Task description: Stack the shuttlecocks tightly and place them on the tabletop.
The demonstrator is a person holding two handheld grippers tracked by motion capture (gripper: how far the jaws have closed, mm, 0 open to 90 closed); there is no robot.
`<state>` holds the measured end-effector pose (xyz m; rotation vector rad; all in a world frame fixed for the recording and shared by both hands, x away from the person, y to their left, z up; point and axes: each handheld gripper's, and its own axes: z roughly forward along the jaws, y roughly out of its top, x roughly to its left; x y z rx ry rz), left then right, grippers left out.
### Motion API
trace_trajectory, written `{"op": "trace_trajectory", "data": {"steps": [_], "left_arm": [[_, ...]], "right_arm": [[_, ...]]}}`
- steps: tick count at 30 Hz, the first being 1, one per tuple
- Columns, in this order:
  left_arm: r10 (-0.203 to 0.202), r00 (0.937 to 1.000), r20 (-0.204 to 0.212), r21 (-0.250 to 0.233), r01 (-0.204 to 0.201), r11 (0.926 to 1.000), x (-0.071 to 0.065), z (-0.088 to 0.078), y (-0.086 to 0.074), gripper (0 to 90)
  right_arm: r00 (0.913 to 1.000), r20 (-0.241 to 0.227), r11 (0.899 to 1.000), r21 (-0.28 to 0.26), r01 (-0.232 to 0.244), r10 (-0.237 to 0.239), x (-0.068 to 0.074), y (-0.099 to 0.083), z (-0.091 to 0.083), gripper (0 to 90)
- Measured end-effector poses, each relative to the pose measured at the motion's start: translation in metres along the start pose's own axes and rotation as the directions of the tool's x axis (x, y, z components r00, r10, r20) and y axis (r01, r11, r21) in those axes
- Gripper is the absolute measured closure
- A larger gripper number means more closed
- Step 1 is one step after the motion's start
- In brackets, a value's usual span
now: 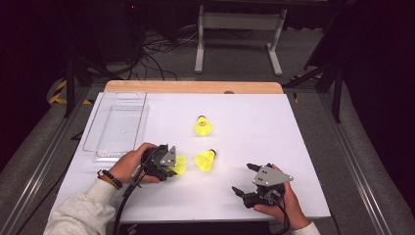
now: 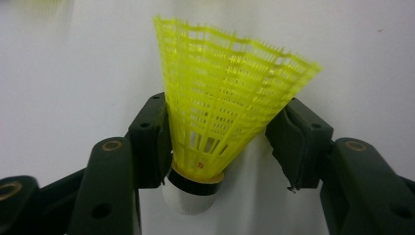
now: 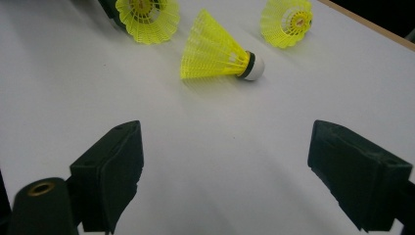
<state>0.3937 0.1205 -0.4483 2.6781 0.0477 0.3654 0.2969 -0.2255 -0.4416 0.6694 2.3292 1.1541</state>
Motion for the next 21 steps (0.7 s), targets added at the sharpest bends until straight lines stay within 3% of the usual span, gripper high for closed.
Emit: {"op": "trace_trajectory", "data": {"steps": [7, 21], "left_arm": [[0.02, 0.9993, 0.033, -0.013, -0.019, 0.9997, 0.0, -0.0052, -0.0028, 45.8], [0.002, 1.0, -0.009, -0.036, -0.002, 0.9993, -0.0011, -0.0071, -0.0026, 29.2]], "right_arm": [[1.0, 0.002, 1.0, -0.001, -0.001, 0.001, -0.0002, 0.0, 0.0, 14.5], [0.9999, 0.011, 1.0, -0.002, 0.002, -0.002, -0.0001, 0.0002, -0.0005, 14.3]]}}
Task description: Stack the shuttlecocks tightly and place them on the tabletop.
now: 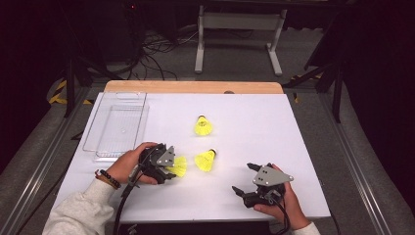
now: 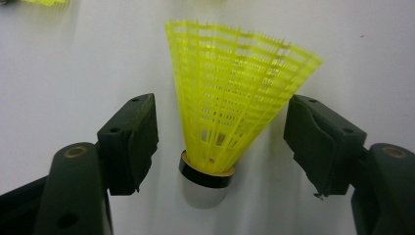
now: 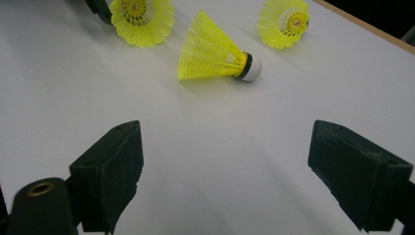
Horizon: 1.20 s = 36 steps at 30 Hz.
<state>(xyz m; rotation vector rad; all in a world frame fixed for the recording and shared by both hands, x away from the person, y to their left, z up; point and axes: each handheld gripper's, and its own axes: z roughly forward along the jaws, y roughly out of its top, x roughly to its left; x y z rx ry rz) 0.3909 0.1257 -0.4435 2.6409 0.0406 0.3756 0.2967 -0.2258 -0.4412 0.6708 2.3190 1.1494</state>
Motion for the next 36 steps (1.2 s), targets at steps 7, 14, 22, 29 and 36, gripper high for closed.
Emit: {"op": "trace_trajectory", "data": {"steps": [7, 14, 22, 29, 36], "left_arm": [[-0.001, 0.9999, -0.016, -0.047, 0.001, 0.9989, -0.004, -0.008, 0.0, 24.0], [0.006, 0.9989, -0.046, -0.083, -0.01, 0.9965, -0.006, -0.017, -0.001, 22.6], [-0.003, 0.9971, -0.076, -0.127, -0.007, 0.9919, -0.007, -0.028, -0.002, 22.0], [-0.016, 0.9951, -0.098, -0.164, 0.0, 0.9865, -0.007, -0.036, -0.004, 21.3], [-0.024, 0.9931, -0.114, -0.204, 0.0, 0.9789, -0.009, -0.046, -0.005, 21.0]], "right_arm": [[0.9998, 0.018, 1.0, -0.009, -0.001, 0.001, 0.0, 0.001, -0.001, 14.2], [0.9997, 0.025, 1.0, -0.011, -0.003, 0.003, -0.001, 0.001, -0.002, 14.2], [0.9996, 0.028, 1.0, -0.01, 0.002, -0.002, 0.0, 0.001, -0.002, 14.2], [0.9995, 0.03, 1.0, -0.013, 0.001, 0.0, -0.001, 0.001, -0.002, 14.1], [0.9994, 0.036, 1.0, -0.015, 0.001, 0.0, 0.0, 0.001, -0.002, 13.8]]}}
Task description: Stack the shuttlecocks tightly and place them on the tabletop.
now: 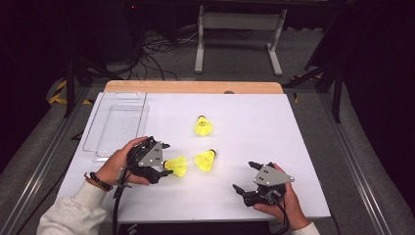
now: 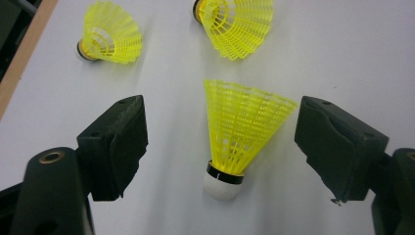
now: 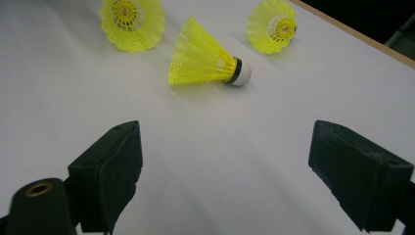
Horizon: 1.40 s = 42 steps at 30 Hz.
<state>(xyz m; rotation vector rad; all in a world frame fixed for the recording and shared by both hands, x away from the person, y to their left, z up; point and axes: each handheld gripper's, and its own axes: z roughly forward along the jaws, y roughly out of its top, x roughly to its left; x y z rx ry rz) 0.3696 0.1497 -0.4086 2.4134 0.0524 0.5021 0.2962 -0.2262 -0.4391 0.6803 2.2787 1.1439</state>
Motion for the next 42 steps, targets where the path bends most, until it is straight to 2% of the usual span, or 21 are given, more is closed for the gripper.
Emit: {"op": "trace_trajectory", "data": {"steps": [7, 12, 14, 16, 17, 18, 20, 23, 25, 29, 35, 37, 40, 42], "left_arm": [[-0.007, 0.9996, -0.029, -0.044, 0.006, 0.999, 0.0, -0.009, 0.001, 19.3], [-0.032, 0.9965, -0.077, -0.097, 0.024, 0.995, -0.001, -0.024, -0.001, 17.8], [-0.043, 0.9961, -0.077, -0.112, 0.035, 0.9932, -0.002, -0.027, -0.003, 17.4], [-0.058, 0.992, -0.112, -0.136, 0.042, 0.9897, -0.003, -0.035, -0.006, 17.1], [-0.073, 0.9907, -0.114, -0.157, 0.055, 0.986, -0.003, -0.039, -0.008, 16.4], [-0.073, 0.9907, -0.114, -0.157, 0.055, 0.986, -0.003, -0.039, -0.008, 16.3], [-0.092, 0.985, -0.146, -0.186, 0.064, 0.9804, -0.004, -0.046, -0.012, 15.4], [-0.111, 0.9801, -0.164, -0.21, 0.076, 0.9748, -0.007, -0.054, -0.017, 14.8], [-0.119, 0.9758, -0.183, -0.217, 0.078, 0.9731, -0.009, -0.058, -0.02, 14.7], [-0.124, 0.9735, -0.192, -0.222, 0.08, 0.9717, -0.013, -0.062, -0.025, 14.2], [-0.144, 0.965, -0.219, -0.238, 0.091, 0.9671, -0.023, -0.072, -0.036, 13.0], [-0.156, 0.9607, -0.229, -0.25, 0.097, 0.9634, -0.027, -0.075, -0.04, 12.3], [-0.184, 0.953, -0.241, -0.282, 0.112, 0.9528, -0.033, -0.082, -0.047, 11.3], [-0.194, 0.9512, -0.24, -0.303, 0.117, 0.9458, -0.036, -0.084, -0.051, 10.7]], "right_arm": [[0.9998, 0.017, 1.0, -0.008, -0.002, 0.003, -0.001, 0.001, -0.001, 13.2], [0.9989, 0.044, 0.999, -0.037, -0.013, 0.015, -0.002, 0.002, -0.005, 12.9], [0.9984, 0.055, 0.999, -0.04, -0.01, 0.013, -0.002, 0.003, -0.006, 12.8], [0.9987, 0.049, 0.999, -0.053, -0.009, 0.011, -0.002, 0.003, -0.008, 12.8], [0.998, 0.062, 0.999, -0.054, -0.003, 0.006, -0.001, 0.003, -0.008, 12.5], [0.998, 0.062, 0.999, -0.054, -0.003, 0.006, -0.001, 0.003, -0.008, 12.5], [0.998, 0.063, 0.998, -0.059, -0.006, 0.01, -0.002, 0.004, -0.008, 12.5], [0.9972, 0.074, 0.998, -0.063, -0.002, 0.007, -0.001, 0.006, -0.008, 12.0], [0.9966, 0.081, 0.998, -0.061, -0.007, 0.012, -0.002, 0.006, -0.008, 11.9], [0.9959, 0.091, 0.999, -0.053, 0.008, -0.004, -0.001, 0.008, -0.007, 11.9], [0.9956, 0.094, 0.998, -0.054, 0.011, -0.006, -0.002, 0.011, -0.003, 13.7], [0.9959, 0.09, 0.999, -0.053, 0.012, -0.007, -0.002, 0.012, -0.001, 13.7], [0.9963, 0.084, 0.999, -0.049, 0.02, -0.015, -0.002, 0.015, 0.002, 13.9], [0.9967, 0.079, 0.998, -0.049, 0.025, -0.021, -0.001, 0.017, 0.005, 14.0]]}}
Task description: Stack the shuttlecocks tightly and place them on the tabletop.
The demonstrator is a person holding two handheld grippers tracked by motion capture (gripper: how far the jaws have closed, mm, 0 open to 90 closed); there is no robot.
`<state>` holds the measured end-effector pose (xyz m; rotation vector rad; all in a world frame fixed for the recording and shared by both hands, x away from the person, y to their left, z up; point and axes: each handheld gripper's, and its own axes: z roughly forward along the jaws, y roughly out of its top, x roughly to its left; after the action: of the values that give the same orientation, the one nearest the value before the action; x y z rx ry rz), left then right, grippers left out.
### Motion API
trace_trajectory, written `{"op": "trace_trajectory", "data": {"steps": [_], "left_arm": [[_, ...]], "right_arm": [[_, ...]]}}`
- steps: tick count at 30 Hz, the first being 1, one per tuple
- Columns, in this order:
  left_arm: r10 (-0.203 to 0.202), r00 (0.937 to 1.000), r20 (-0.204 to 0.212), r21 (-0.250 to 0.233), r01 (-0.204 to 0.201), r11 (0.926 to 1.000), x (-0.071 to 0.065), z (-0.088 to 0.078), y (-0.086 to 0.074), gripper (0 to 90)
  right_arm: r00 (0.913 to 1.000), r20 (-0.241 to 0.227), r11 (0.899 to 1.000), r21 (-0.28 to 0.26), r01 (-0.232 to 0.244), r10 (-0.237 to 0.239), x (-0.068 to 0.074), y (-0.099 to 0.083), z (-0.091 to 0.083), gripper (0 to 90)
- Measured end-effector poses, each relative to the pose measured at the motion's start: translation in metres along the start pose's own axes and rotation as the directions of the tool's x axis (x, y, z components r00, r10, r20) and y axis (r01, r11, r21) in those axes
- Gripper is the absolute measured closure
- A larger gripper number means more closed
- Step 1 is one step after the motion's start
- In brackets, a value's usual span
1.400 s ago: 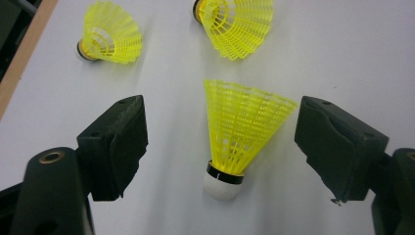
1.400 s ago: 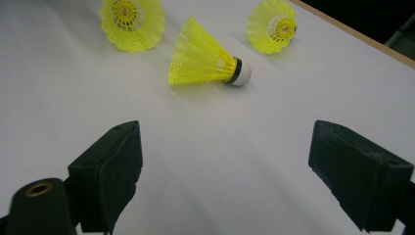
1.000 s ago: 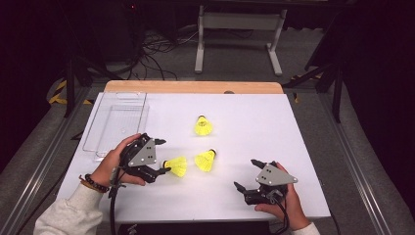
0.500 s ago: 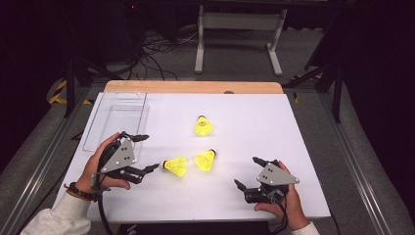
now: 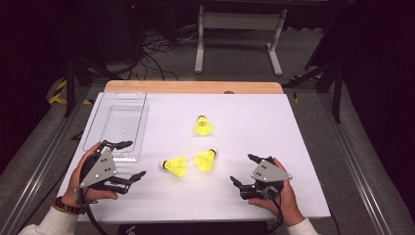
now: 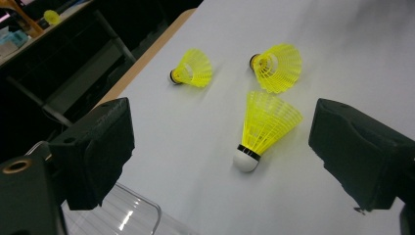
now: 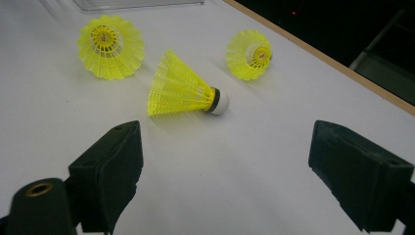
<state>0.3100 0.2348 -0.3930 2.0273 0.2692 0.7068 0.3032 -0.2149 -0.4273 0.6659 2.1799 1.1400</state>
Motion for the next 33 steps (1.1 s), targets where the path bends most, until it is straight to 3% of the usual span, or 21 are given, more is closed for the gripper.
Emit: {"op": "trace_trajectory", "data": {"steps": [5, 9, 11, 14, 22, 25, 30, 33], "left_arm": [[-0.024, 0.9997, 0.002, -0.013, 0.024, 0.9996, -0.005, -0.009, -0.008, 10.1], [-0.035, 0.9993, -0.01, 0.004, 0.035, 0.9994, -0.013, -0.015, -0.018, 9.8], [-0.061, 0.9981, -0.006, -0.005, 0.061, 0.9981, -0.017, -0.015, -0.025, 9.4], [-0.06, 0.9982, -0.002, 0.036, 0.06, 0.9975, -0.025, -0.011, -0.036, 7.7], [-0.109, 0.994, -0.002, 0.044, 0.109, 0.9931, -0.034, -0.022, -0.049, 6.4], [-0.107, 0.9943, -0.005, 0.055, 0.107, 0.9927, -0.036, -0.024, -0.052, 5.7], [-0.173, 0.9846, 0.026, 0.051, 0.171, 0.9839, -0.036, -0.024, -0.064, 6.2], [-0.187, 0.9818, 0.032, 0.066, 0.185, 0.9805, -0.035, -0.023, -0.068, 6.3]], "right_arm": [[0.9999, -0.007, 1.0, -0.001, 0.008, -0.008, 0.002, 0.004, 0.005, 14.8], [0.9997, -0.017, 1.0, -0.005, 0.02, -0.02, 0.004, 0.011, 0.014, 16.9], [0.9998, -0.009, 1.0, -0.003, 0.017, -0.017, 0.005, 0.013, 0.018, 17.9], [0.9998, -0.011, 1.0, 0.006, 0.018, -0.018, 0.009, 0.017, 0.025, 18.8], [0.9993, 0.0, 0.999, 0.032, 0.039, -0.039, 0.019, 0.025, 0.041, 17.3], [0.9993, 0.009, 0.999, 0.034, 0.037, -0.037, 0.02, 0.027, 0.044, 15.3], [0.9991, 0.042, 0.999, 0.041, 0.009, -0.01, 0.021, 0.03, 0.058, 14.2], [0.9994, 0.035, 0.999, 0.04, 0.003, -0.004, 0.025, 0.032, 0.064, 14.5]]}}
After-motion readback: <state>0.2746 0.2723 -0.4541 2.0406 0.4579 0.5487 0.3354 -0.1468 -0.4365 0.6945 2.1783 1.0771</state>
